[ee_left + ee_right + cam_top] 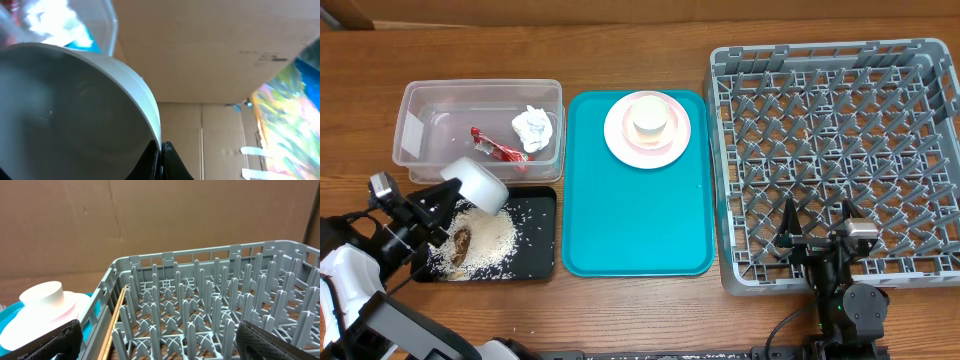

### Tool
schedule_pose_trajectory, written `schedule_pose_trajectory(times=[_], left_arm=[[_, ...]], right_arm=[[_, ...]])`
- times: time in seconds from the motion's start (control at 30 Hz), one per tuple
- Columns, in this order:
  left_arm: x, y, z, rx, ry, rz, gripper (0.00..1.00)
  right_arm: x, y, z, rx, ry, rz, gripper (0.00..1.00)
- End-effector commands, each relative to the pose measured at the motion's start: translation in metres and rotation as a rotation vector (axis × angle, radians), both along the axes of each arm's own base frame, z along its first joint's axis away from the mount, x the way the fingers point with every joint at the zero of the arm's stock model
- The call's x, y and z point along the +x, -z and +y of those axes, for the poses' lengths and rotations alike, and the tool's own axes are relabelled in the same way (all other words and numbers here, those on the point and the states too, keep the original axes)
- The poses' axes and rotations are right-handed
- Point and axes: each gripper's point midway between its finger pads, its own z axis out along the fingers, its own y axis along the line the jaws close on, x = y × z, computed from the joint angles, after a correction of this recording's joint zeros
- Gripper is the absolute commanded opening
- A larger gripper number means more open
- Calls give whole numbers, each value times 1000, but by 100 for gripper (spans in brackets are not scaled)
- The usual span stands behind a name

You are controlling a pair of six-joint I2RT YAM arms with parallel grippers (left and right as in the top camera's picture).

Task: Sort waste into correct bins and load items into the dishwasher
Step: 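Return the empty bowl with the left gripper onto the teal tray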

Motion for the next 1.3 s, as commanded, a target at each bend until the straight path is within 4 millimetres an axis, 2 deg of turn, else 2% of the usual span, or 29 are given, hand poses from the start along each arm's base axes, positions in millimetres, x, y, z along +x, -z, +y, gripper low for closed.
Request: schedule_pose_trajectory(times=[0.0, 0.17, 0.3, 0.47, 0.6, 0.73, 0.8, 0.97, 1.17, 1.27], left_arm=[[-5, 11, -6, 39, 6, 88, 4], [-5, 11, -18, 53, 46, 89, 4], [0, 10, -35, 102, 110, 109, 4], [9, -11, -63, 174, 201, 114, 4], [16, -29, -90, 325, 258, 161, 4], [19, -33, -119, 537, 277, 225, 4], [20, -26, -131, 657, 269, 265, 4], [16, 8, -163, 963, 267, 387, 4], [11, 47, -233, 1165, 404, 375, 4], [8, 71, -261, 1238, 461, 370, 4]], right_arm=[[0, 2, -2, 4, 9, -4, 100], [0, 2, -2, 4, 9, -4, 100], [0, 2, -2, 4, 9, -5, 100], [0, 2, -2, 4, 9, -5, 100], [0, 2, -2, 4, 9, -5, 100], [0, 2, -2, 4, 9, -4, 100], [0, 2, -2, 4, 9, -4, 100], [0, 2, -2, 4, 9, -4, 100], [0, 2, -2, 4, 9, -5, 100], [0, 2, -2, 4, 9, -4, 100]])
